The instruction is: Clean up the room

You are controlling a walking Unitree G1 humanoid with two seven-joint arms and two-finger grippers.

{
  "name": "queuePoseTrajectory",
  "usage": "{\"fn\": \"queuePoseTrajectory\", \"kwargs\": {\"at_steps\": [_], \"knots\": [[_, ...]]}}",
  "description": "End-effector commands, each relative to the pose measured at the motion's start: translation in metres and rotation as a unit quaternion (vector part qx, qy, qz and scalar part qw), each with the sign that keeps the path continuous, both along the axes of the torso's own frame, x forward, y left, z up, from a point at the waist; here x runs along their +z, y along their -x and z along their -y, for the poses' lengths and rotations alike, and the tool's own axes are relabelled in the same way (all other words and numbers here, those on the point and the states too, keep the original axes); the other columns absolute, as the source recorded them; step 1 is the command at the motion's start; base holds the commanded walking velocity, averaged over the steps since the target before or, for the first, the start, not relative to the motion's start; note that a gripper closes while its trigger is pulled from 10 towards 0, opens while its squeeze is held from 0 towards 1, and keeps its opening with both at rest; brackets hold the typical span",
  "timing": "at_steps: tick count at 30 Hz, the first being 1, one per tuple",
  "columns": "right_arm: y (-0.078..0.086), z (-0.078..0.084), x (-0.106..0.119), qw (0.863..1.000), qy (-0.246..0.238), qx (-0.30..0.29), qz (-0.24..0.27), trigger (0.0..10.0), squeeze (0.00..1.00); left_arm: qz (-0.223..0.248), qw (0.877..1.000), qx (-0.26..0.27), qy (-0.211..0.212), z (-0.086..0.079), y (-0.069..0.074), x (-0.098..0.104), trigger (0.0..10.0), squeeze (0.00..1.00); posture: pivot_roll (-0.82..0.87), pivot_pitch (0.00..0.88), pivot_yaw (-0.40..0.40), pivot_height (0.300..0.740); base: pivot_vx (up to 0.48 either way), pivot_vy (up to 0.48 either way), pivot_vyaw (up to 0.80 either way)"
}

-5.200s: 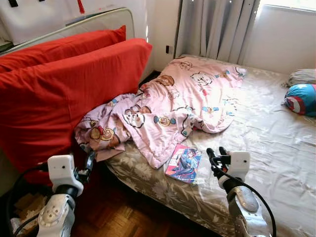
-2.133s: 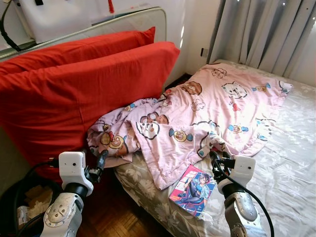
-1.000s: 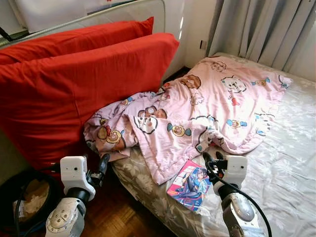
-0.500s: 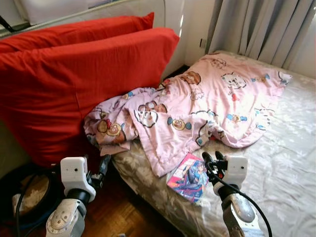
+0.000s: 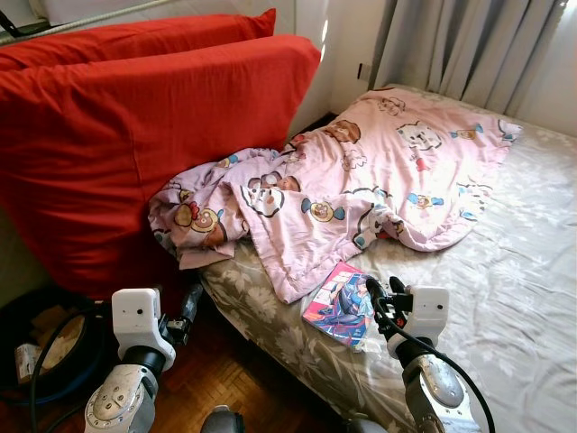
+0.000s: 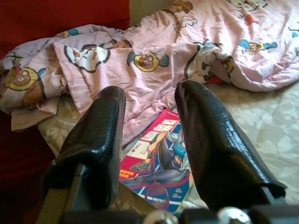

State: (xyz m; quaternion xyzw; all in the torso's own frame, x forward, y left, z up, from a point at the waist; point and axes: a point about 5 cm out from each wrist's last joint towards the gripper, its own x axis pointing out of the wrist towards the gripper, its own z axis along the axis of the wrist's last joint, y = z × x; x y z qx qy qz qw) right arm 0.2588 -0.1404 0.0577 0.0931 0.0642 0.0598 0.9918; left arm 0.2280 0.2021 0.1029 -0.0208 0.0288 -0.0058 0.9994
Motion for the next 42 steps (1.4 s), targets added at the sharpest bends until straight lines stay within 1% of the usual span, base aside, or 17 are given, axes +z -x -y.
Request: {"fn": "queuePoseTrajectory", "kwargs": {"at_steps": [1,5,11,19,21,25,27,42], "knots": [[-0.0002,-0.0021,0.0019,1.000,-0.002,0.005,0.003,10.0,0.00,0.002,1.000,-0.008,0.000,0.0038,0.0012,0.0028,10.0,0.00,0.08,0.091,-0.008,0.657,0.000,0.000,0.00],[-0.0008,-0.0037,-0.0011,1.000,0.000,0.009,-0.009,10.0,0.00,0.002,1.000,-0.008,0.000,0.0040,0.0010,0.0031,10.0,0.00,0.08,0.091,-0.007,0.657,0.000,0.000,0.00],[0.0003,-0.0060,0.0006,1.000,-0.006,0.012,0.002,10.0,0.00,0.002,1.000,-0.009,0.001,0.0049,0.0013,0.0034,10.0,0.00,0.09,0.091,-0.005,0.653,0.000,0.000,0.00],[0.0009,-0.0057,-0.0013,1.000,-0.004,0.011,-0.004,10.0,0.00,0.000,1.000,-0.011,0.001,0.0047,0.0018,0.0032,10.0,0.00,0.09,0.094,-0.002,0.653,0.000,0.000,0.00],[0.0009,-0.0062,-0.0032,1.000,0.000,0.014,-0.014,10.0,0.00,0.000,1.000,-0.011,0.001,0.0045,0.0022,0.0033,10.0,0.00,0.09,0.095,-0.001,0.653,0.000,0.000,0.00],[0.0004,-0.0080,-0.0038,1.000,-0.001,0.018,-0.016,10.0,0.00,0.000,1.000,-0.010,0.000,0.0040,0.0023,0.0036,10.0,0.00,0.09,0.096,-0.002,0.623,0.000,0.000,0.00],[0.0005,-0.0082,-0.0024,1.000,-0.004,0.018,-0.005,10.0,0.00,0.000,1.000,-0.010,0.000,0.0041,0.0023,0.0037,10.0,0.00,0.09,0.097,-0.001,0.623,0.000,0.000,0.00],[0.0028,-0.0087,-0.0046,1.000,-0.005,0.018,-0.011,10.0,0.00,-0.002,1.000,-0.012,0.000,0.0042,0.0021,0.0046,10.0,0.00,0.10,0.103,0.001,0.623,0.000,0.000,0.00]]}}
